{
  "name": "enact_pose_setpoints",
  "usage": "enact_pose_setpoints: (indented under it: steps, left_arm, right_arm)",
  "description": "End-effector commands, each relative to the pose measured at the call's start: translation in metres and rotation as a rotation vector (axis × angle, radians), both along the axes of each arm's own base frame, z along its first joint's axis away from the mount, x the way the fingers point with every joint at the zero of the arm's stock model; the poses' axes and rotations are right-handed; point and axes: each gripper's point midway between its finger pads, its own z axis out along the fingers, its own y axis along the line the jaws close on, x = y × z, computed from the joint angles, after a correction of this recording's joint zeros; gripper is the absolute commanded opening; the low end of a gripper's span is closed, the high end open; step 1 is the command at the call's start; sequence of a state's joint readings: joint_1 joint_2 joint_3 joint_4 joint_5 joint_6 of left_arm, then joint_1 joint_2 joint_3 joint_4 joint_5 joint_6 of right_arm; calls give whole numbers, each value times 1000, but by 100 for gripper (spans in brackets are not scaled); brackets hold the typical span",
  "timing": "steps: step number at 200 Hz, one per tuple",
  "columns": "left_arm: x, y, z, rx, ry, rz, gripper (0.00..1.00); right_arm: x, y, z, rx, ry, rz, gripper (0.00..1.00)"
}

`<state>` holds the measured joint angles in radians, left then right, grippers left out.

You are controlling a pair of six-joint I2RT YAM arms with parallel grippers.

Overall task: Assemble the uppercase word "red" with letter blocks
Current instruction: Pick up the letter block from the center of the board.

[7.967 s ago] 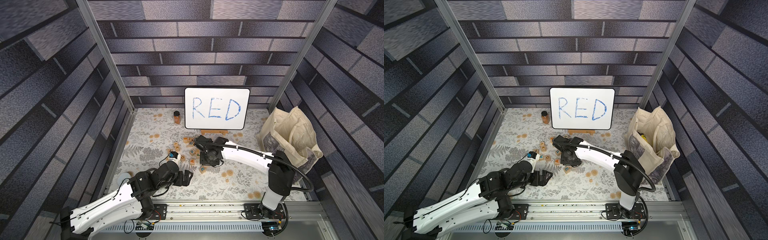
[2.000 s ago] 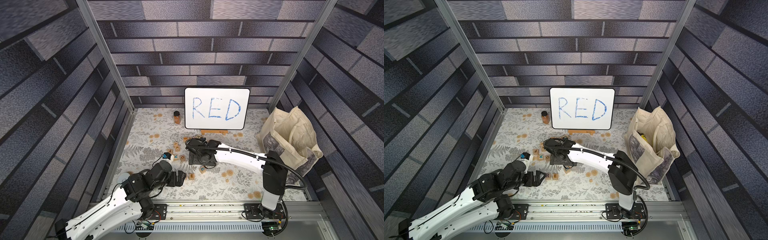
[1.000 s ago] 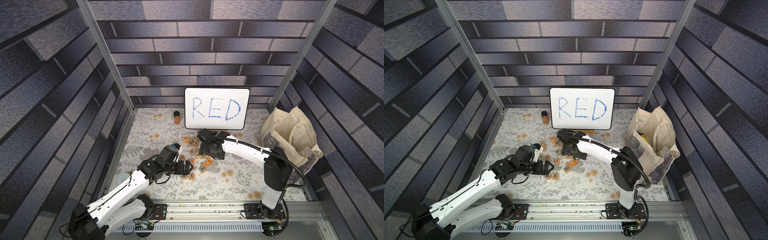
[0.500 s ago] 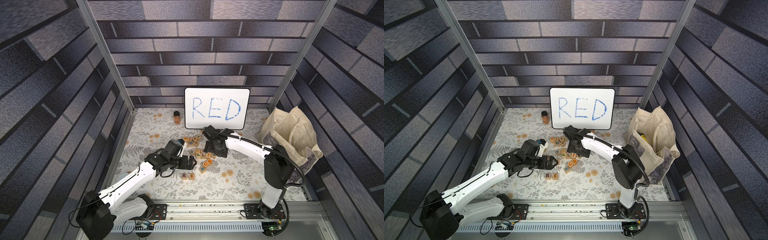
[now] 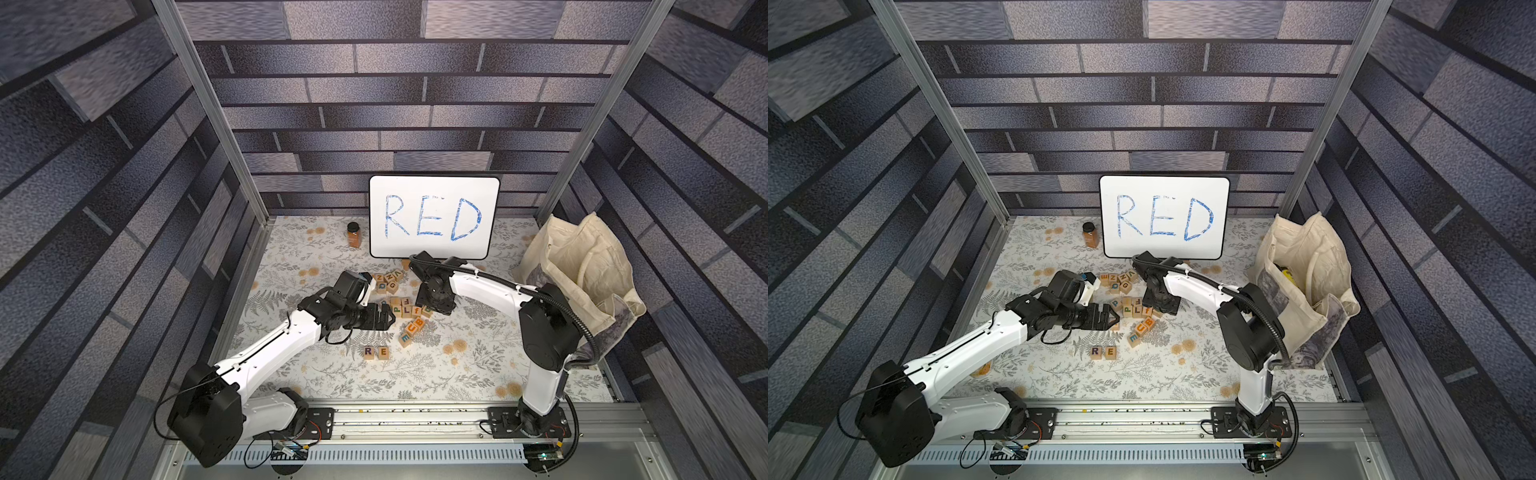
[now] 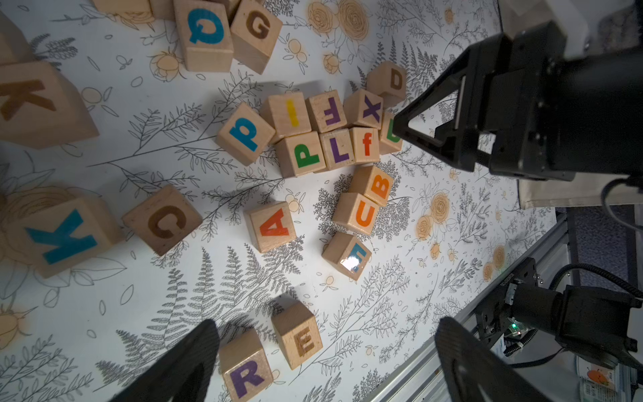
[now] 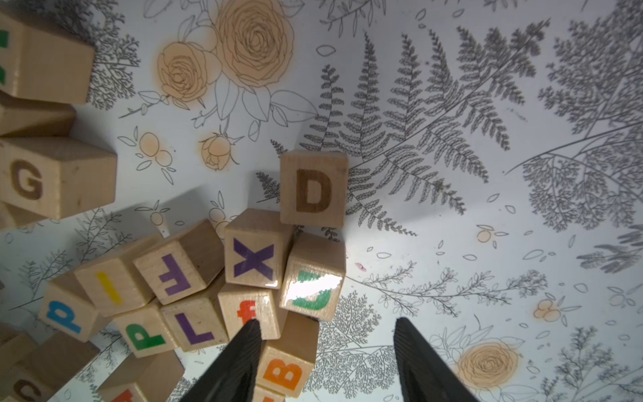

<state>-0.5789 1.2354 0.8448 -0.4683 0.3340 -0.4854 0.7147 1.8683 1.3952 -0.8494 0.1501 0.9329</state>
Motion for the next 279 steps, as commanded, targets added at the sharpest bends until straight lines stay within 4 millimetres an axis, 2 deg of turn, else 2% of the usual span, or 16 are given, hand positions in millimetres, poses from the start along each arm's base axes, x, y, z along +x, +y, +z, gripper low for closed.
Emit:
enact_pose_setpoints:
  steps: [1, 45, 216, 279]
  left_arm:
    - [10, -7, 14, -26, -39, -32, 100]
    - [17, -10, 12, -29, -28, -31, 100]
    - [14, -1, 9, -31, -14, -20, 100]
    - [14, 0, 10, -31, -15, -15, 100]
  right_arm:
    - [-2, -3, -10, -5, 29, -6, 60]
    - [-2, -5, -16, -12, 46, -4, 49]
    - [-3, -5, -35, -2, 80, -9, 56]
    - [-2, -8, -47, -13, 101, -6, 52]
